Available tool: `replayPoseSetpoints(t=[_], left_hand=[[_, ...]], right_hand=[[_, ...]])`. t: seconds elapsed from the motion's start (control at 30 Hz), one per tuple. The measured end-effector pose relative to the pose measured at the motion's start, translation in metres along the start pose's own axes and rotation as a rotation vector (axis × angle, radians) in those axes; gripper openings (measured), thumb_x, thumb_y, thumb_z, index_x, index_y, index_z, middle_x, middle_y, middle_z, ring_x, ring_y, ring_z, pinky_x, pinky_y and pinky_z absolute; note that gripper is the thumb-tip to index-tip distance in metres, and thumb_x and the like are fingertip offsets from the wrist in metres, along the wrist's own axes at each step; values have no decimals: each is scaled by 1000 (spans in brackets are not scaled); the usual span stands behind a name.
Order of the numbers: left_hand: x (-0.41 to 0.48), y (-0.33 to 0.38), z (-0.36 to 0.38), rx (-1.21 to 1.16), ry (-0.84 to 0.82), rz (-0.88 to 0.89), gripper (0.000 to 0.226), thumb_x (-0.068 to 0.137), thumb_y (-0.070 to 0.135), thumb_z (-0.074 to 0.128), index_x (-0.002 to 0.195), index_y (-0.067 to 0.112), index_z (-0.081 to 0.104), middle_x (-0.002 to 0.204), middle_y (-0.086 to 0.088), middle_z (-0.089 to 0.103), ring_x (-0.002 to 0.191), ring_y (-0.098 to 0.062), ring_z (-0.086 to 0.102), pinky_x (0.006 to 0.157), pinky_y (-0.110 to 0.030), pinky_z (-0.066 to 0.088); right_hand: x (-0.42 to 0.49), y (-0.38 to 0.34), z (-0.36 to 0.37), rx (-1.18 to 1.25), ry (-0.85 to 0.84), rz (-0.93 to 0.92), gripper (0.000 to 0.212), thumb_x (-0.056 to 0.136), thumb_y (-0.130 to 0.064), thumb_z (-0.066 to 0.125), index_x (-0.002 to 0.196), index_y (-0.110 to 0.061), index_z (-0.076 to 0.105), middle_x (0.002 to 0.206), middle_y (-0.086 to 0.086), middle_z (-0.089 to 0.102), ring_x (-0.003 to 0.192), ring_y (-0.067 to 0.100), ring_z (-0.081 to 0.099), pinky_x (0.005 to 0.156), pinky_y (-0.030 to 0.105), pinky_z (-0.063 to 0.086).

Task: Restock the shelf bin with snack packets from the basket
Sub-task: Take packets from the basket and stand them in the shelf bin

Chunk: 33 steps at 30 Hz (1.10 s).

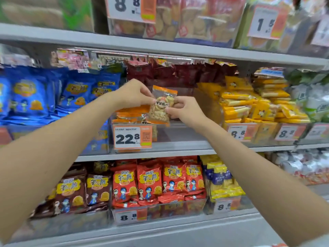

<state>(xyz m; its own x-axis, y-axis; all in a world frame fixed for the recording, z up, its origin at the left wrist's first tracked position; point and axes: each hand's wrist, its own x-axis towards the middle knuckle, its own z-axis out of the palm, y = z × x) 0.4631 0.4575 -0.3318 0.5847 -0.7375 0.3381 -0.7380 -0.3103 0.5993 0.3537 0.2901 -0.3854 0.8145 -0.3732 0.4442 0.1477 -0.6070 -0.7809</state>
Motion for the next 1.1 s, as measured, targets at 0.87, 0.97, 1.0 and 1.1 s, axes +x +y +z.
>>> replayPoseSetpoints(t=[0.87, 0.97, 1.0, 1.1], left_hand=[[21, -50, 13, 446, -56, -35, 12, 92, 26, 64, 92, 24, 76, 102, 10, 70, 86, -8, 64, 82, -36, 56], [16, -49, 15, 457, -39, -37, 15, 93, 26, 61, 93, 23, 76, 105, 8, 71, 87, -10, 65, 82, -38, 56], [15, -47, 15, 441, -10, -37, 16, 94, 26, 60, 93, 23, 76, 104, 7, 71, 85, -11, 65, 81, -39, 57], [8, -36, 19, 385, 120, -40, 18, 95, 29, 56, 96, 24, 74, 104, 5, 72, 85, -14, 66, 79, -40, 57]], right_hand=[[31, -1, 33, -375, -416, 388, 27, 78, -18, 76, 96, 1, 74, 89, 11, 76, 78, 16, 72, 80, 35, 60], [28, -5, 30, -400, -429, 393, 21, 81, -9, 70, 96, 5, 73, 79, 8, 74, 65, 10, 71, 60, 23, 59], [26, -5, 28, -426, -379, 363, 20, 83, -7, 66, 97, 5, 73, 81, 8, 74, 67, 12, 71, 60, 24, 58], [19, 0, 23, -462, -114, 215, 22, 86, -6, 58, 103, -3, 72, 104, 9, 71, 96, 24, 67, 86, 36, 56]])
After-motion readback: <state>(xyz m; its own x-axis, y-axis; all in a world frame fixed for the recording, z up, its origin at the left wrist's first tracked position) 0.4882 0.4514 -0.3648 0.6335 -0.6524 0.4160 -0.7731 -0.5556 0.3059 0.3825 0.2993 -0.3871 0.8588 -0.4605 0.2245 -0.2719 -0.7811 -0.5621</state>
